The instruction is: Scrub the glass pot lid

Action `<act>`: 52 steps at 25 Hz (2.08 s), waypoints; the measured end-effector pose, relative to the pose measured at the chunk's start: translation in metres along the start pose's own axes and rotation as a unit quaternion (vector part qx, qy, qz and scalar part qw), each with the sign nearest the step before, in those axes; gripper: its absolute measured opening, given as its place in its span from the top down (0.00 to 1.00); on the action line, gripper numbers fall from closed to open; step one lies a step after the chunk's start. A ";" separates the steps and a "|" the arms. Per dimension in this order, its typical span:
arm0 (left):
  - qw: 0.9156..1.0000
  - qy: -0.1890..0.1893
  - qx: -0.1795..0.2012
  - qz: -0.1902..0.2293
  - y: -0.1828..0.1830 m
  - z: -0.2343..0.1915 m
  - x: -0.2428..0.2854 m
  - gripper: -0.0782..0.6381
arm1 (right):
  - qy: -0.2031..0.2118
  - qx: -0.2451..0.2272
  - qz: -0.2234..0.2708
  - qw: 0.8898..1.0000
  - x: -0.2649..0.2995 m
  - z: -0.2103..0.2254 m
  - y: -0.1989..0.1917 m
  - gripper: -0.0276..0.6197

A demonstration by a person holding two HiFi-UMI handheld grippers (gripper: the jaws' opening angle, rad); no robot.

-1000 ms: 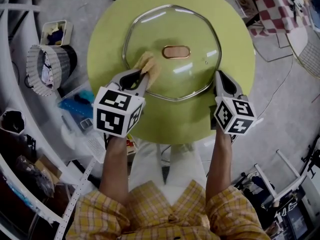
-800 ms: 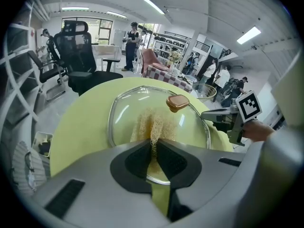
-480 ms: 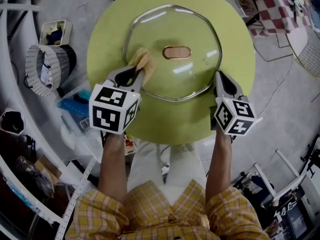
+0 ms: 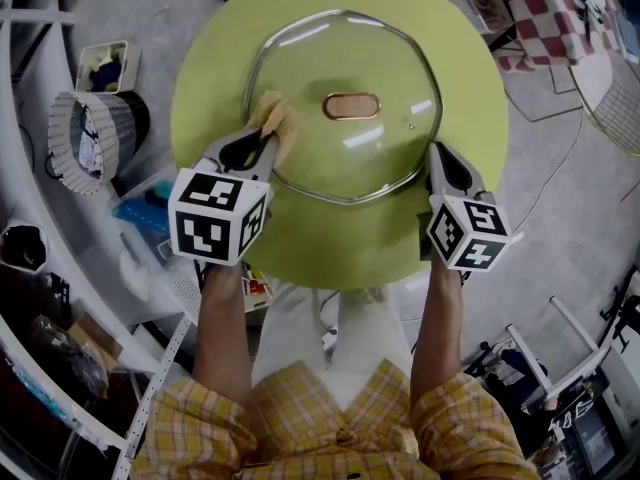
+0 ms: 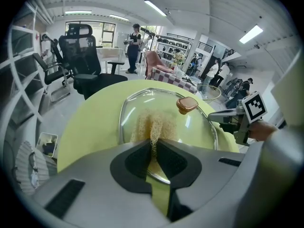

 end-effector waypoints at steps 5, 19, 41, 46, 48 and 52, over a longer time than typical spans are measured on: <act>1.000 0.004 -0.005 0.003 0.000 -0.005 0.000 0.84 | -0.001 0.000 -0.002 1.000 0.001 0.000 0.000 0.95; 1.000 0.024 0.002 0.015 0.005 -0.017 0.000 0.84 | 0.002 -0.003 -0.003 1.000 0.000 0.001 -0.001 0.95; 0.994 0.091 0.008 0.062 -0.003 -0.039 -0.053 0.84 | 0.036 -0.019 0.073 0.997 -0.055 -0.034 0.032 0.94; 0.992 0.089 0.006 0.085 -0.005 -0.035 -0.067 0.84 | 0.051 -0.019 0.093 0.994 -0.066 -0.047 0.038 0.94; 0.991 0.090 0.006 0.098 -0.004 -0.033 -0.074 0.84 | 0.059 -0.020 0.099 0.993 -0.070 -0.052 0.040 0.94; 0.988 0.090 0.008 0.129 -0.001 -0.021 -0.092 0.84 | 0.063 -0.019 0.112 0.992 -0.085 -0.057 0.048 0.94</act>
Point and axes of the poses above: the fingertips, and each gripper's own axes: x forward along the fingers, z to its right, y out of its top, the point moved 3 cm from there along -x, backward along the fingers, and after that the axes turned 11 degrees about -x, right-handed, at the moved point
